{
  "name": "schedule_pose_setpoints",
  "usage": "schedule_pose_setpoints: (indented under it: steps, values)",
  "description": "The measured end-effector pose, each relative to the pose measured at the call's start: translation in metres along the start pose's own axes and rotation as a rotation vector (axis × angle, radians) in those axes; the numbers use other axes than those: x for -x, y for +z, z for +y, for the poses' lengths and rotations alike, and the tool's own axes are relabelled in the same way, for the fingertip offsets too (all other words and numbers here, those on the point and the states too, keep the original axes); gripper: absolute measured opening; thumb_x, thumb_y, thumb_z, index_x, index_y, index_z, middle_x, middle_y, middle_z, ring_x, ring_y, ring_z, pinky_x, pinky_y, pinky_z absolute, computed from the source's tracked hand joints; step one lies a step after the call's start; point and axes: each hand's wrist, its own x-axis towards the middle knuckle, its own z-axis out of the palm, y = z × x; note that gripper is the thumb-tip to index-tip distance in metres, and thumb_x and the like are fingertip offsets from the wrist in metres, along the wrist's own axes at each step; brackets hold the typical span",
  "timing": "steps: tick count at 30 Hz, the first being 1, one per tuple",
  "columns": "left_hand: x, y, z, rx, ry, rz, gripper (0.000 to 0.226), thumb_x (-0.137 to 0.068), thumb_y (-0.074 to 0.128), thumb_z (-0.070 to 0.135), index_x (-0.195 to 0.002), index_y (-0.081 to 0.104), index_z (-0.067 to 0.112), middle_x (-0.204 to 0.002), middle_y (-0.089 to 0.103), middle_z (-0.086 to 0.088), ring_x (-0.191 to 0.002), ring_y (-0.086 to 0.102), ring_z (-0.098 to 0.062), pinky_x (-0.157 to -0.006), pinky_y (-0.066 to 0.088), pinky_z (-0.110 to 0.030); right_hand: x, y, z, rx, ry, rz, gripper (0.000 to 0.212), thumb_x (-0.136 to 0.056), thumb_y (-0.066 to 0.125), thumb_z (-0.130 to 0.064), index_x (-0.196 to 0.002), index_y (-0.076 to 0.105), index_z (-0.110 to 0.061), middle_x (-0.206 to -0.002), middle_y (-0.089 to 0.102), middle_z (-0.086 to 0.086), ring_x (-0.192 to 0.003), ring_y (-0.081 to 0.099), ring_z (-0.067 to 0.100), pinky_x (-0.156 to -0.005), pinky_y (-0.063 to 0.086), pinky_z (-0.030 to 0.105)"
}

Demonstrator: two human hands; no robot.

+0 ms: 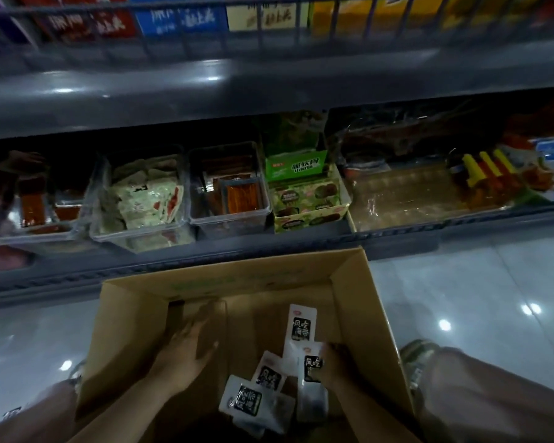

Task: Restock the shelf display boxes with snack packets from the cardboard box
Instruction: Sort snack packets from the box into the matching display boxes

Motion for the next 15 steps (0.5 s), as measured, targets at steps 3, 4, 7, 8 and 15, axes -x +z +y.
schedule_pose_setpoints:
  steps: [3,4,7,8,15]
  values:
    - [-0.001,0.002,-0.005,0.041,-0.031,-0.005,0.065,-0.096,0.04,0.049,-0.151,0.013,0.028,-0.158,0.018,0.001,-0.143,0.023,-0.019,-0.112,0.031,-0.033,-0.01,0.022,-0.003,-0.024,0.098,0.111,0.044,-0.081,0.071,-0.033,-0.118,0.047,-0.027,-0.143,0.036,0.006,-0.129,0.038,0.024,-0.105,0.04,0.036]
    - [-0.001,0.003,-0.007,0.049,-0.033,-0.012,0.065,-0.096,0.04,0.049,-0.151,0.014,0.027,-0.158,0.02,0.0,-0.143,0.023,-0.019,-0.111,0.031,-0.032,-0.009,0.027,-0.007,-0.063,0.126,0.168,0.065,-0.077,0.075,-0.033,-0.13,0.04,-0.027,-0.146,0.027,0.005,-0.133,0.031,0.025,-0.107,0.038,0.037]
    - [-0.001,0.007,-0.014,0.081,-0.045,-0.015,0.064,-0.097,0.041,0.048,-0.151,0.015,0.026,-0.156,0.024,0.001,-0.143,0.024,-0.019,-0.111,0.03,-0.033,-0.005,0.032,-0.02,-0.32,0.263,0.229,0.097,-0.07,0.083,-0.026,-0.144,0.021,-0.013,-0.146,0.032,0.011,-0.134,0.034,0.029,-0.101,0.042,0.033]
    - [-0.001,0.009,-0.017,0.095,-0.045,-0.01,0.063,-0.096,0.041,0.048,-0.15,0.017,0.026,-0.156,0.025,0.001,-0.142,0.026,-0.018,-0.111,0.031,-0.033,-0.007,0.033,-0.021,-0.409,0.322,0.203,0.092,-0.072,0.082,-0.025,-0.143,0.025,-0.009,-0.141,0.039,0.013,-0.129,0.042,0.029,-0.094,0.045,0.03]
    - [0.0,0.014,-0.027,0.005,-0.035,0.005,0.071,-0.094,0.039,0.057,-0.152,0.013,0.027,-0.158,0.02,0.003,-0.144,0.019,-0.018,-0.115,0.024,-0.033,-0.03,0.029,-0.035,-0.912,0.274,0.234,0.028,-0.085,0.071,-0.013,-0.105,0.064,0.006,-0.092,0.066,0.013,-0.095,0.065,0.032,-0.055,0.042,0.021]
